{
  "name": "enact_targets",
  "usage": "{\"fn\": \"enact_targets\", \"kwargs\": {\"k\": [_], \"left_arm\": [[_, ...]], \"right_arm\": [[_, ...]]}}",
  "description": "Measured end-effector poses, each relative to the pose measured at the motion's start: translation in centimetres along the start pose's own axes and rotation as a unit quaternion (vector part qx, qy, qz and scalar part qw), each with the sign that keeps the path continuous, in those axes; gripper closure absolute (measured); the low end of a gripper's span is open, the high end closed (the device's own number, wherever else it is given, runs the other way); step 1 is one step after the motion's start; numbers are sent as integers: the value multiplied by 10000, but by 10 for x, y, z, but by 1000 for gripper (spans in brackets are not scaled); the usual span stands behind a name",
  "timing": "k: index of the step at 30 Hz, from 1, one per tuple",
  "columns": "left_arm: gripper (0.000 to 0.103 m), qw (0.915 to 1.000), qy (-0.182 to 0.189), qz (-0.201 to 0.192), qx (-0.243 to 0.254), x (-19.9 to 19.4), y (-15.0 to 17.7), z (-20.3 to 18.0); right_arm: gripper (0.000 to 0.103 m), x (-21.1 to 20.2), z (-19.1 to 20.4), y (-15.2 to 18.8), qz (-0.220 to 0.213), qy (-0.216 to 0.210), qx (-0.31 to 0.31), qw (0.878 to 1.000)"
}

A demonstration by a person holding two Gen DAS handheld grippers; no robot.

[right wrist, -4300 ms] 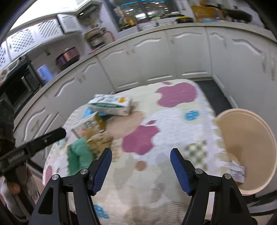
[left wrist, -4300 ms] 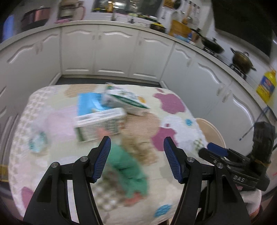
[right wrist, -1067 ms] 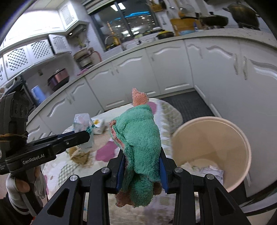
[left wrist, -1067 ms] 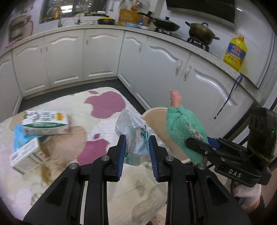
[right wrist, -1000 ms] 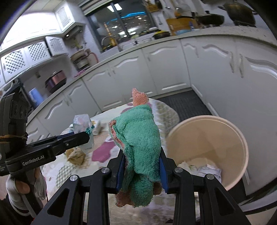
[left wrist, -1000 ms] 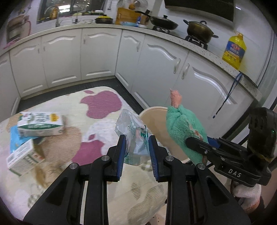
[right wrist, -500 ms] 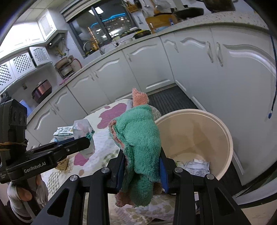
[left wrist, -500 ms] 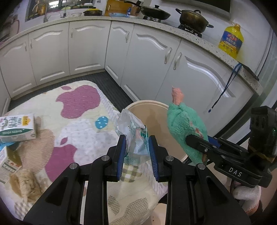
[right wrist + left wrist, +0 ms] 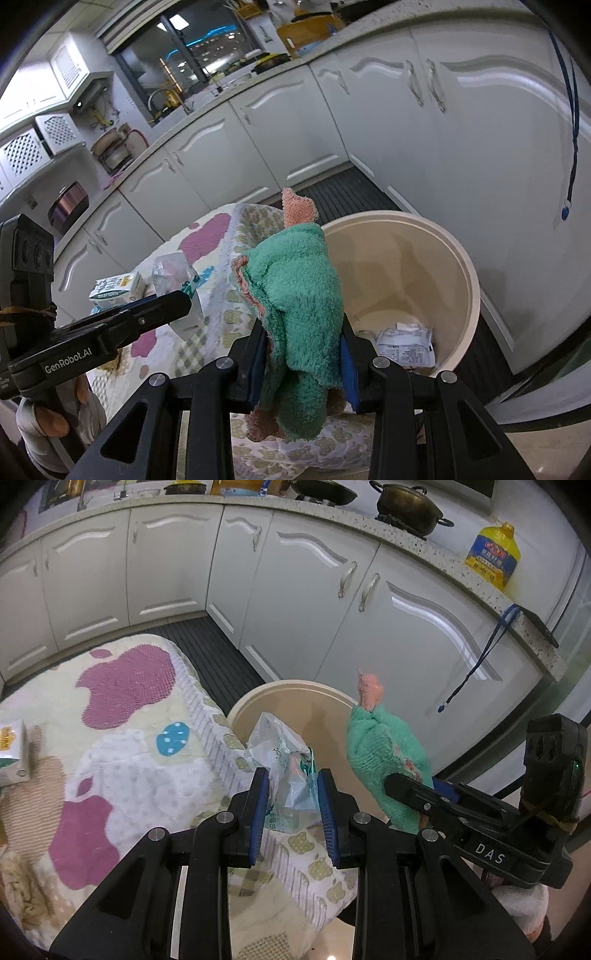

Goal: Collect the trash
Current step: 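Open both grippers to drop the towel and plastic bag into the bucket, then move both tools back over the remaining trash on the table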

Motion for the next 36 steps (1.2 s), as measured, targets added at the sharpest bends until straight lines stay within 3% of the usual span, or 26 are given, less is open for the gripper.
{"fn": "enact_targets", "kwargs": {"k": [18,21,22,23,25,27,36], "left_arm": [[79,9997,51,167,-175,37,-3,1],[77,9998,59,127,-156,38,-3,1],[77,9998,38,111,-142,39,-3,0],[74,9998,14,101,-141,39,-3,0],[65,9998,6,86,-175,39,-3,2],[48,9997,11,84,-224,40,-4,4],[46,9997,-2,91,-224,33,-1,5]], "right_arm": [[70,29,-20,-3,184,478,5,9987],[64,34,-24,-4,175,594,56,9981],[58,35,-23,-4,180,619,65,9979],[53,36,-25,-5,186,641,78,9977],[52,38,-28,-6,174,690,123,9974],[51,37,-31,-6,162,709,179,9972],[50,34,-28,-2,207,675,213,9973]]}}
Point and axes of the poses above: each gripper's, at about its wrist camera, not at the fingertips, and x roughly the way its jaws point, z to its left, y to its underside, the point moved 2 cm from there along x, roughly the way its jaws point, and after that the axes turned 4 degrees about -z, right-handed, at the moved point
